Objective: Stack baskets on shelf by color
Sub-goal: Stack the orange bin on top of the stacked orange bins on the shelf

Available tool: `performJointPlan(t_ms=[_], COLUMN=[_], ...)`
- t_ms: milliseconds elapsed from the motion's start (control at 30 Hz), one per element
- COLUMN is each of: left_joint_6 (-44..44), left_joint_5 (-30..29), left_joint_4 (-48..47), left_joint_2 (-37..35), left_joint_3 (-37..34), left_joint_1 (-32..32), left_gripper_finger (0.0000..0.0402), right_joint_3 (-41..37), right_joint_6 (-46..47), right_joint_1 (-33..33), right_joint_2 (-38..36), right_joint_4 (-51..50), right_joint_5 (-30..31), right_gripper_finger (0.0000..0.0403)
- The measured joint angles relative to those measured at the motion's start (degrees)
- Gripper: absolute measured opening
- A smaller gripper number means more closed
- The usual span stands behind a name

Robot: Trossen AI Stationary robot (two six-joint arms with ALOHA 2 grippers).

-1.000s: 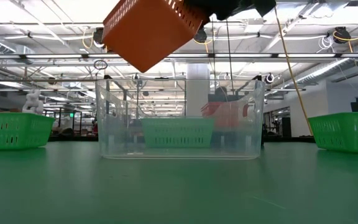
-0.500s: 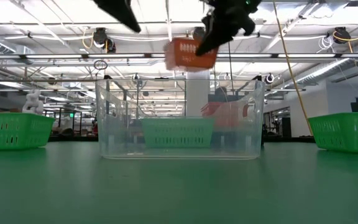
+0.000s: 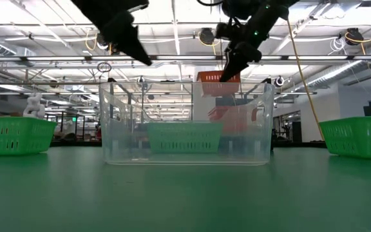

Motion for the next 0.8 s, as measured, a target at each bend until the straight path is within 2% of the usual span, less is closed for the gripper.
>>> performJointPlan(t_ms=[100, 233, 367, 600, 800], left_joint_6=[-0.17, 1.33, 1.90, 5.79, 8.17], left_joint_5=[0.10, 1.67, 2.38, 4.97, 6.56], left_joint_4=[5.39, 13.93, 23.11, 34.53, 36.39], left_joint_2=[-2.61, -6.60, -8.76, -7.79, -7.91], left_joint_3=[-5.74, -12.17, -16.57, -18.06, -17.59], left_joint_1=[1.04, 2.38, 4.00, 6.84, 10.73], left_gripper_finger=[0.0156, 0.0143, 0.0132, 0.0127, 0.0127], right_joint_3=[-1.99, -6.69, -12.73, -16.75, -16.67], right_joint_6=[0.26, -0.78, -0.47, 1.63, -1.94], right_joint_1=[-1.12, -3.12, -5.41, -6.24, -7.14], right_joint_2=[-2.05, -6.96, -11.50, -13.44, -13.31], right_joint_4=[1.26, 3.95, 8.34, 11.51, 13.93], right_joint_5=[-3.53, -3.99, -6.98, -7.77, -8.01], right_gripper_finger=[0.0000, 0.0000, 0.0000, 0.0000, 0.0000])
